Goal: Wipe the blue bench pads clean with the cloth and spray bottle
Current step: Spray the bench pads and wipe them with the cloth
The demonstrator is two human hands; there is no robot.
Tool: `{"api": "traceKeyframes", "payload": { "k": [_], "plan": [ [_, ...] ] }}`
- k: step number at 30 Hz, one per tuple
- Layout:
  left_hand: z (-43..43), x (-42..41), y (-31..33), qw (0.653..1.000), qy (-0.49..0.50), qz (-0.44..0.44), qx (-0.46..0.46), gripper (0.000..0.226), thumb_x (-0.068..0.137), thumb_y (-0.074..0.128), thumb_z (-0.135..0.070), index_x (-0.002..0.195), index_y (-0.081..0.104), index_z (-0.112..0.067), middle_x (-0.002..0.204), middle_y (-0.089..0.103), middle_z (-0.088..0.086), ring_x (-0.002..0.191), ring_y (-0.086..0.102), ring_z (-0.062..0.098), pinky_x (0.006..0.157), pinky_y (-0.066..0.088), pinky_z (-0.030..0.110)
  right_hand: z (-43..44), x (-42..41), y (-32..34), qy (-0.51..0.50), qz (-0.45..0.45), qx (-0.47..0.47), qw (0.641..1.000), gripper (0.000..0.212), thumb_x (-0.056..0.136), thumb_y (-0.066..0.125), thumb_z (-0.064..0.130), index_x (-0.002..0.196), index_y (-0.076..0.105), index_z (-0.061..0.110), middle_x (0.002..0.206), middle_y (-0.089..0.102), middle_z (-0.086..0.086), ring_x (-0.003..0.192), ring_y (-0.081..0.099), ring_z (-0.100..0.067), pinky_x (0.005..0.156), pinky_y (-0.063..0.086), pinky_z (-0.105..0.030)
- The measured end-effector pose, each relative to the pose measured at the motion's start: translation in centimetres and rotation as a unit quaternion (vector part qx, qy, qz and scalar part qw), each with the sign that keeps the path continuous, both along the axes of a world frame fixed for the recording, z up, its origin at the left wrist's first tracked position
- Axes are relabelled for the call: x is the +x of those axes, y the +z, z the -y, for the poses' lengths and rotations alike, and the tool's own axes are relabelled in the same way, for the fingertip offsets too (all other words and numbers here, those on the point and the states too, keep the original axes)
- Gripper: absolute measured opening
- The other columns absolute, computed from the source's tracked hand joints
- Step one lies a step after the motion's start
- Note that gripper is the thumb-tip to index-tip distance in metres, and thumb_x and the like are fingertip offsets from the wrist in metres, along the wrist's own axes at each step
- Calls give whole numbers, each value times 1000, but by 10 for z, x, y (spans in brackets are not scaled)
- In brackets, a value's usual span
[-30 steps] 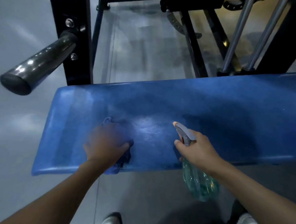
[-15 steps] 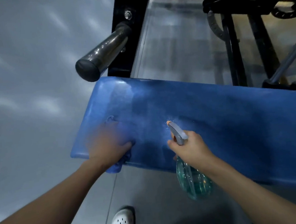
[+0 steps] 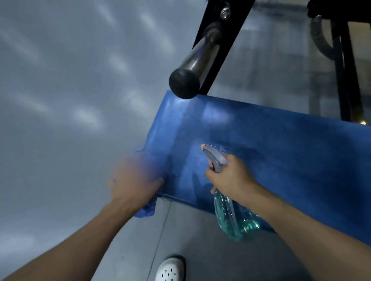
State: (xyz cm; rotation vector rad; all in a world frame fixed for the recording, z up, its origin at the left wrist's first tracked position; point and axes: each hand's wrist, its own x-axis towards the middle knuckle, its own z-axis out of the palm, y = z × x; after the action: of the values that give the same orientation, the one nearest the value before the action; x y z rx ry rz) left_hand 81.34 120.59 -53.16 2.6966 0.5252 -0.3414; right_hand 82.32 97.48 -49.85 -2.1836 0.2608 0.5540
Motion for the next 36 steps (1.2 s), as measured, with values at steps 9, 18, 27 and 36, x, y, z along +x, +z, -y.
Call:
{"api": "traceKeyframes", "payload": {
  "k": [9,18,27,36],
  "plan": [
    [-19,-11,4,999,-6,26,-22,72,71,69,-53,134,35,-44,125,42,-4,113,43,25,93,32,40,-36,9,-8,52,-10,-20,998,17,69,49,38,68,47,21,70,57,-3,69,71,-33,72,59,-49],
    [33,-24,54,990,-120,68,-25,83,56,47,-72,134,38,-45,123,47,-6,114,47,23,96,40,44,35,-29,24,-38,20,38,998,19,72,48,35,72,44,17,65,49,-5,74,70,-36,60,51,-42],
    [247,-10,154,943,-315,100,-47,84,52,48,-75,131,39,-48,121,48,-4,112,49,28,87,40,45,232,-99,132,-219,66,11,973,17,78,52,31,69,42,20,62,45,4,60,49,-28,59,42,-36],
    [527,-52,296,802,-575,135,-87,89,52,49,-68,136,40,-45,121,47,-3,113,50,28,93,40,42,449,-248,280,-458,158,-13,875,22,71,53,34,81,48,15,69,53,0,76,68,-39,67,56,-46]
  ]
}}
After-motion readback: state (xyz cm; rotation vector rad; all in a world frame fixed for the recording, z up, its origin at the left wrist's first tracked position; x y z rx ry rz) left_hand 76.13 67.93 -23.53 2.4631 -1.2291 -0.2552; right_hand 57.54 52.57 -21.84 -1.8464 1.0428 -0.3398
